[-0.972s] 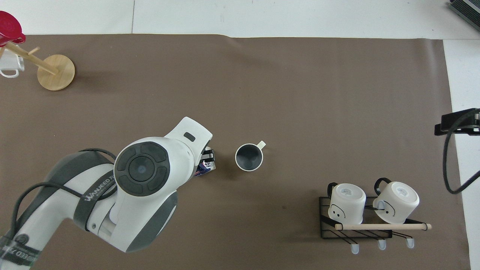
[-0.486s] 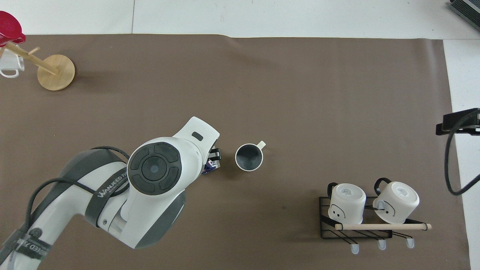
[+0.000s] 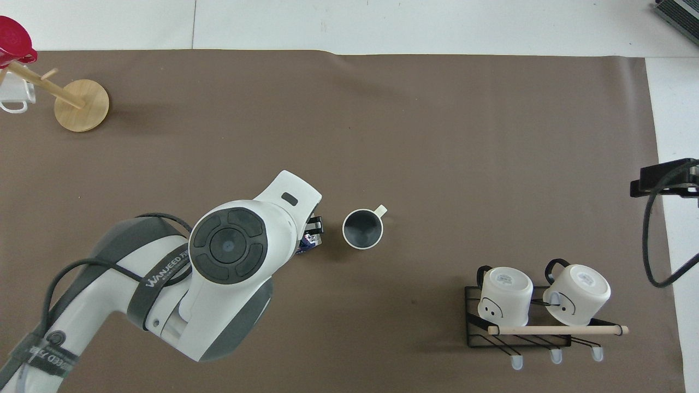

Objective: Place cup and milk on table
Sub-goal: 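Lower the milk carton onto the table beside the black mug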

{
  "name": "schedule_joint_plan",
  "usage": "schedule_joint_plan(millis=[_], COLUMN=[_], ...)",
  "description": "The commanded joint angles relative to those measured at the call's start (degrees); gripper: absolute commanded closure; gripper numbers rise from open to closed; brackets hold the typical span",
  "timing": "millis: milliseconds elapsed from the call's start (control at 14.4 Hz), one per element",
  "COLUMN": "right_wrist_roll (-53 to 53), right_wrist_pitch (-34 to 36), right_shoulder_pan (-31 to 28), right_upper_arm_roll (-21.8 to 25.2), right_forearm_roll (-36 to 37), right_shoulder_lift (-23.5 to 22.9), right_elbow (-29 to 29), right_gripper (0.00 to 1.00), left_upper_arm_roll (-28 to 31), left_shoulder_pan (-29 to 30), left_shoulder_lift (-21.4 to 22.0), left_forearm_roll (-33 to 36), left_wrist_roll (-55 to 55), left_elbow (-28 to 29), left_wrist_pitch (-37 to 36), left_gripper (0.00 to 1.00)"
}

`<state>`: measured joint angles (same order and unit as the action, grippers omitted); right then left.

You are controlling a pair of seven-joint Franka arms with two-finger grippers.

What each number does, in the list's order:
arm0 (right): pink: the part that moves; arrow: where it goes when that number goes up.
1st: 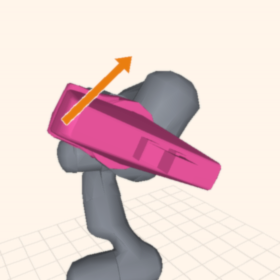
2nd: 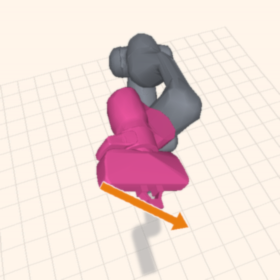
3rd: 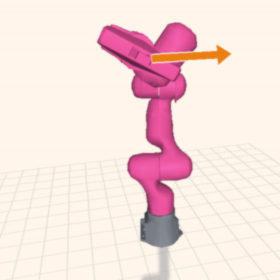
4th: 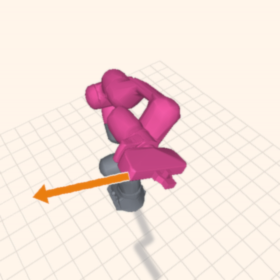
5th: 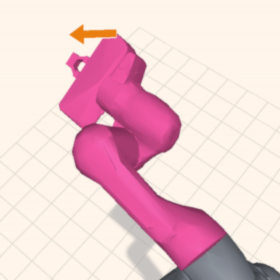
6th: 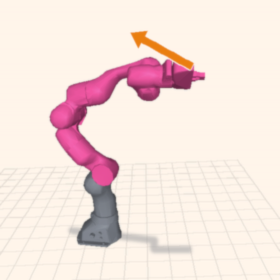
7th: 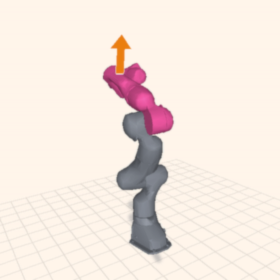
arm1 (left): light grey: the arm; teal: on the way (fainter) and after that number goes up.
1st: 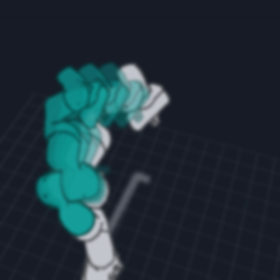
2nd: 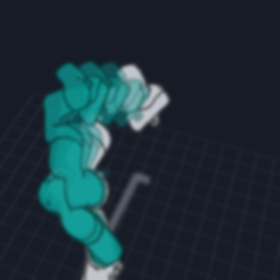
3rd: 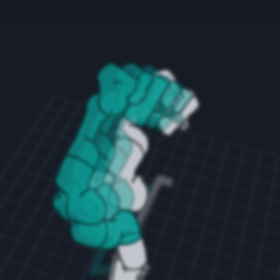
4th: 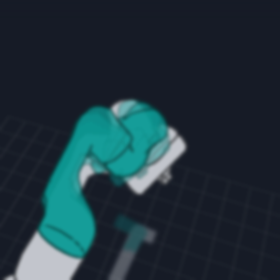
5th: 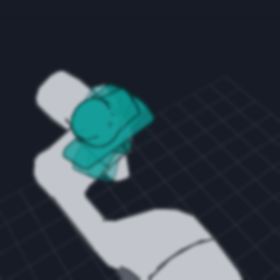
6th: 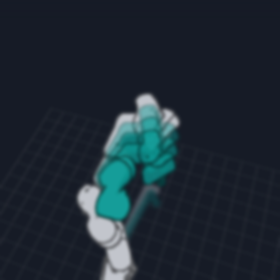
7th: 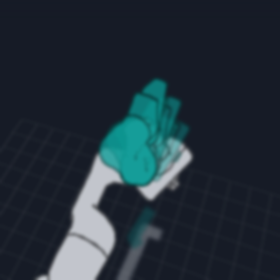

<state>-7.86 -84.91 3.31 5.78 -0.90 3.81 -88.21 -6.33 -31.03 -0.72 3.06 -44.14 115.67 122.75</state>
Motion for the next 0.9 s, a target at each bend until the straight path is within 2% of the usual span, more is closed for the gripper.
schedule_joint_plan(millis=[0, 139, 556, 833], right_wrist_roll=[-0.66, -0.66, -0.66, -0.66], right_wrist_pitch=[0.0, 0.0, 0.09, 0.0], right_shoulder_pan=[-0.41, -0.41, -0.41, -0.41], right_upper_arm_roll=[-0.16, -0.16, -0.16, -0.16], right_forearm_roll=[-1.12, -1.12, -1.12, -1.12], right_shoulder_lift=[0.23, 0.23, 0.23, 0.23], right_elbow=[0.23, 0.23, 0.23, 0.23], right_gripper=[0.0, 0.0, 0.0, 0.0], left_upper_arm_roll=[0.79, 0.79, 0.62, 1.41], left_shoulder_pan=[-1.14, -1.14, -0.7, 0.43], left_shoulder_lift=[-0.51, -0.51, 1.07, 3.26], left_forearm_roll=[1.51, 1.42, -0.51, -0.51], left_wrist_roll=[-0.51, -0.51, -0.51, -0.07], left_elbow=[-0.45, -0.54, -2.81, -7.21], left_wrist_pitch=[0.56, 0.47, -2.68, -10.59], left_gripper=[0.32, 0.0, 0.0, 0.0])
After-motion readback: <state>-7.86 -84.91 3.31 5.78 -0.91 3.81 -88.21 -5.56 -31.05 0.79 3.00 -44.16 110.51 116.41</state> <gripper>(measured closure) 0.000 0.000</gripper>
